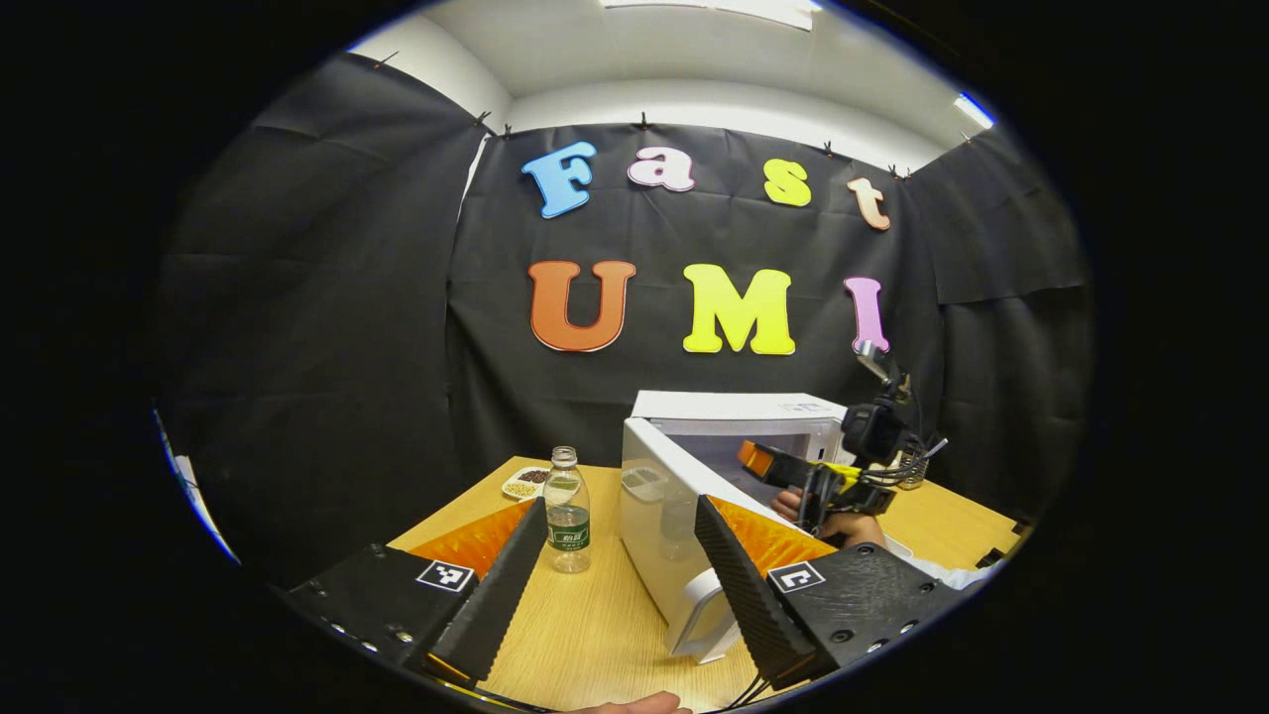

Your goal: Open the microwave oven with the left hand, put the food in, and close the microwave oven.

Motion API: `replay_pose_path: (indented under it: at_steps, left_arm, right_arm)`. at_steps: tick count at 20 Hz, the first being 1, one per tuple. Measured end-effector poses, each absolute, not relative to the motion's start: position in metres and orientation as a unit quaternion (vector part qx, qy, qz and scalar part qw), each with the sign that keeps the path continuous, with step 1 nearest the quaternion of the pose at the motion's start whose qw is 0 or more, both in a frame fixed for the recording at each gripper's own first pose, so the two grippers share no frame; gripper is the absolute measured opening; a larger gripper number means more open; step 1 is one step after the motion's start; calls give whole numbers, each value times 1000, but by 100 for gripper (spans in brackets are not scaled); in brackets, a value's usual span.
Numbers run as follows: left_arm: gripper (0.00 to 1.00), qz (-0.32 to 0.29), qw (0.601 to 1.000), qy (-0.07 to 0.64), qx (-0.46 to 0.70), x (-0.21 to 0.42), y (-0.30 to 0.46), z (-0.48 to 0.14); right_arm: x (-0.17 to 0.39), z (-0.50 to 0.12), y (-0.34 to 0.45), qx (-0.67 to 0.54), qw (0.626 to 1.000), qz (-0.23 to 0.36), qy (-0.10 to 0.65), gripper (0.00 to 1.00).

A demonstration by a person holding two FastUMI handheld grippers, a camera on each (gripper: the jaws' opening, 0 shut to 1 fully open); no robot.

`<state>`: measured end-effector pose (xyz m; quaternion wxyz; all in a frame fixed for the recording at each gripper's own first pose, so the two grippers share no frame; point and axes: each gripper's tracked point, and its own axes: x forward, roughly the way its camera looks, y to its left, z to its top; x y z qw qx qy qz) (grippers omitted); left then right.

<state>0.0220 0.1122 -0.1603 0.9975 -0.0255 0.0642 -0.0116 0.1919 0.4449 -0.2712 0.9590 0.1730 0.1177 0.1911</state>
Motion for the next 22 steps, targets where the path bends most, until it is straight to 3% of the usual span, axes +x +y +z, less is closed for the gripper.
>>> replay_pose_path:
  at_steps: [14, 15, 17, 20, 22]
  left_arm:
    - [92, 7, 997, 55, -45, 23, 153, -217]
    - [75, 4, 998, 45, -40, 25, 151, -216]
    - [61, -24, 998, 50, -42, 23, 135, -221]
    - [1, -10, 997, 59, -43, 23, 143, -223]
    - [0, -16, 997, 53, -49, 18, 138, -217]
  right_arm:
    - [23, -142, 309, 119, 969, 201, 75, 99]
    - [13, -129, 300, 113, 972, 200, 59, 99]
    - [-5, -114, 280, 90, 977, 191, 34, 99]
    - [-28, -103, 255, 75, 980, 183, 16, 99]
    - [-41, -102, 243, 73, 981, 182, 18, 99]
